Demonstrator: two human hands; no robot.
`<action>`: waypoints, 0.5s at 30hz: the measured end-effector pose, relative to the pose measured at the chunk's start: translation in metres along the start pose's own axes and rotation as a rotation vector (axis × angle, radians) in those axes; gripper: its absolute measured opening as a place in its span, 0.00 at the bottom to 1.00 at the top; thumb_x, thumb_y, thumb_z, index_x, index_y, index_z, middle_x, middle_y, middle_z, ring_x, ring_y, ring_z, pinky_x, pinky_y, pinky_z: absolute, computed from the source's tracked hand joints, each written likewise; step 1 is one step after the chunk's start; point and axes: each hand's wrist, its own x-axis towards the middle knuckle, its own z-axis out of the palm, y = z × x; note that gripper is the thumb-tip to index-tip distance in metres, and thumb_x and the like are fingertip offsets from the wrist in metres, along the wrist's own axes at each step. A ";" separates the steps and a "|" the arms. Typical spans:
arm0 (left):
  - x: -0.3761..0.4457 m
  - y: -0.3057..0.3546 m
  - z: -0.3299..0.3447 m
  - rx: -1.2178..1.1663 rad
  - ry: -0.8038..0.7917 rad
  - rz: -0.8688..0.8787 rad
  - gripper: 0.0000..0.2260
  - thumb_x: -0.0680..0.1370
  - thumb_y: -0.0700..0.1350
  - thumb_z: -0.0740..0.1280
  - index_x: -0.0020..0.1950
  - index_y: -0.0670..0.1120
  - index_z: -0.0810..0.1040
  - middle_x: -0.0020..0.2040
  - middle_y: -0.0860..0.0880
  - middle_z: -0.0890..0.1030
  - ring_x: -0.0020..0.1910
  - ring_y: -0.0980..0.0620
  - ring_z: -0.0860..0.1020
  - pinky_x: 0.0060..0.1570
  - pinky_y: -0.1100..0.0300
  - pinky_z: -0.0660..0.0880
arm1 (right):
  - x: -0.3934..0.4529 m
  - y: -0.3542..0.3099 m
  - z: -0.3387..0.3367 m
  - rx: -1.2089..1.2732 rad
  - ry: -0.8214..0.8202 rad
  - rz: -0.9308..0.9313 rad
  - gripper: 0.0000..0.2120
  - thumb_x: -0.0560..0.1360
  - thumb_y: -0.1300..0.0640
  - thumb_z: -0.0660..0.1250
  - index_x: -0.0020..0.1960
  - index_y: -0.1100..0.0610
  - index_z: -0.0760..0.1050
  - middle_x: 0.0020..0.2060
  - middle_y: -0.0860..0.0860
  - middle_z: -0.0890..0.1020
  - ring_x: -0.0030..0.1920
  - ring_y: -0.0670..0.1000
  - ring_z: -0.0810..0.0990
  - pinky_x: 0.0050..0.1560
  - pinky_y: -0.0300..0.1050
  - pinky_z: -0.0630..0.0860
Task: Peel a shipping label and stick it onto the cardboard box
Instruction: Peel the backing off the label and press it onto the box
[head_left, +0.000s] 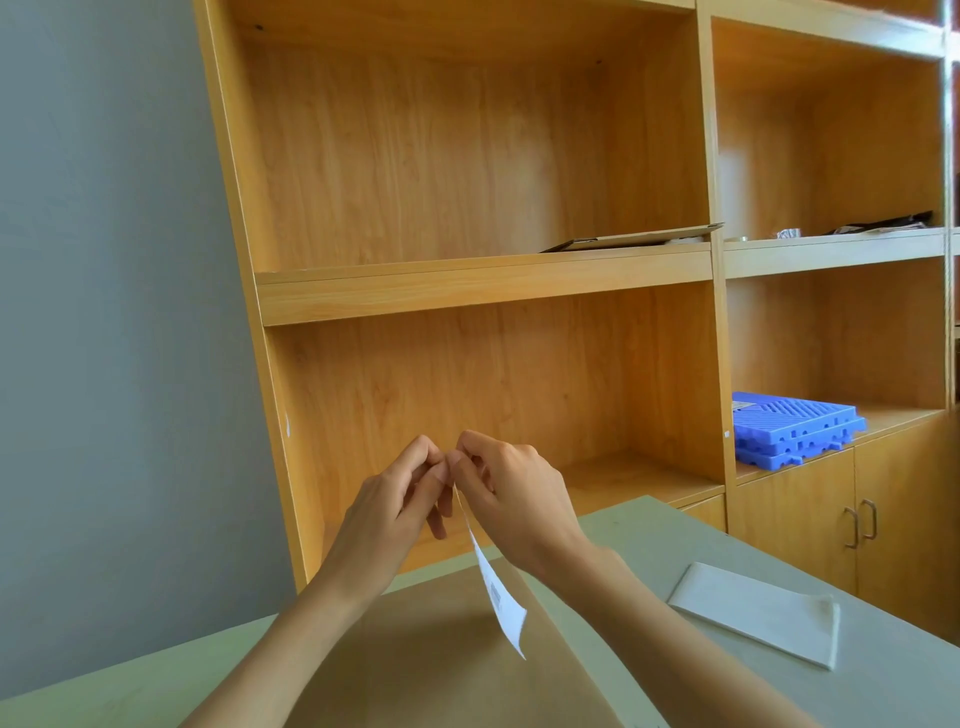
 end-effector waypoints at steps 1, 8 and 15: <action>0.000 0.000 0.000 0.008 0.004 0.002 0.11 0.84 0.51 0.57 0.46 0.48 0.73 0.36 0.50 0.81 0.34 0.50 0.81 0.45 0.42 0.78 | 0.000 0.000 0.000 -0.009 0.000 -0.004 0.15 0.82 0.49 0.54 0.42 0.52 0.72 0.29 0.48 0.78 0.31 0.51 0.76 0.31 0.36 0.58; 0.005 -0.005 -0.001 0.128 0.054 -0.002 0.10 0.84 0.51 0.58 0.44 0.52 0.72 0.35 0.52 0.81 0.34 0.51 0.81 0.42 0.42 0.78 | 0.004 0.000 -0.004 -0.091 0.023 0.063 0.14 0.81 0.48 0.54 0.42 0.53 0.72 0.29 0.49 0.77 0.31 0.52 0.76 0.29 0.43 0.65; 0.008 -0.009 -0.002 0.188 0.105 -0.028 0.09 0.84 0.50 0.57 0.46 0.51 0.73 0.35 0.54 0.81 0.33 0.54 0.82 0.42 0.43 0.79 | 0.005 0.005 -0.003 -0.153 0.026 0.132 0.14 0.81 0.49 0.55 0.42 0.54 0.74 0.31 0.51 0.80 0.32 0.54 0.79 0.33 0.49 0.76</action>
